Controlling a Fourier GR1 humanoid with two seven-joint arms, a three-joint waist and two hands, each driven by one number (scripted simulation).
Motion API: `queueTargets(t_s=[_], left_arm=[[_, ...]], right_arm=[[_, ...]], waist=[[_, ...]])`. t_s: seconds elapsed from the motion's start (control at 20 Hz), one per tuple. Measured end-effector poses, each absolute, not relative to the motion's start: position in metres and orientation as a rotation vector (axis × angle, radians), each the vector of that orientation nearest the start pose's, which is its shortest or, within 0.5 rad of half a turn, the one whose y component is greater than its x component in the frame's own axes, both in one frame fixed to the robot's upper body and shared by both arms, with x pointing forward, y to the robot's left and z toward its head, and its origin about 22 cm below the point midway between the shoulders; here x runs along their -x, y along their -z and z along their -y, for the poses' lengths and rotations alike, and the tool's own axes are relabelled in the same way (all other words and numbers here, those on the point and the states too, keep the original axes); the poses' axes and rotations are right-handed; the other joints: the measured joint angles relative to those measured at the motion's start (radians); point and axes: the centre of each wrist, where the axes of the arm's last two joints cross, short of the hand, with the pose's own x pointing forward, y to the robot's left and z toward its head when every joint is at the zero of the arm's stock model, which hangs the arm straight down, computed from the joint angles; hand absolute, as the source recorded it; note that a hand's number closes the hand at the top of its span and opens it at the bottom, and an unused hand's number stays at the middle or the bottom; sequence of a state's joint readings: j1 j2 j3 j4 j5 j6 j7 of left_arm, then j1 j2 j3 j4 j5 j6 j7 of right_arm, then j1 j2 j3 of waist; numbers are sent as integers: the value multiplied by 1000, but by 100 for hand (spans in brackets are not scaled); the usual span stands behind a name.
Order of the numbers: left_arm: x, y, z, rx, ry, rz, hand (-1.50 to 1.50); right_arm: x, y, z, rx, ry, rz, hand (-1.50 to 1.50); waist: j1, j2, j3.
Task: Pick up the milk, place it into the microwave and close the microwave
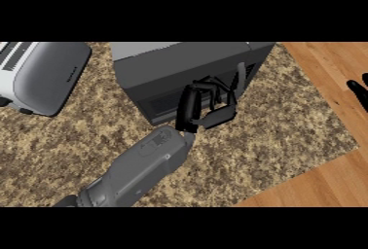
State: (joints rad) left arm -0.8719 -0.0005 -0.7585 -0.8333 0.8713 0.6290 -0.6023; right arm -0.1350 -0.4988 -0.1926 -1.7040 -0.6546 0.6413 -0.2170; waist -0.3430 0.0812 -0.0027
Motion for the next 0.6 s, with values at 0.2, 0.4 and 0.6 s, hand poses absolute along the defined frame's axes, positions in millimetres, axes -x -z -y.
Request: queueTargets(t_s=[0.2,0.4,0.6], left_arm=[[-341,-34,-12,245,31,1879,150],[-341,-34,-11,249,24,1888,150],[-341,-33,-11,249,13,1897,150]], right_arm=[[-261,-133,353,-610,-425,2087,-150],[-262,-140,354,-614,-431,2094,-150],[-262,-144,357,-615,-428,2095,-150]], waist=[[-3,-1,0],[-3,1,1],[-7,1,1]])
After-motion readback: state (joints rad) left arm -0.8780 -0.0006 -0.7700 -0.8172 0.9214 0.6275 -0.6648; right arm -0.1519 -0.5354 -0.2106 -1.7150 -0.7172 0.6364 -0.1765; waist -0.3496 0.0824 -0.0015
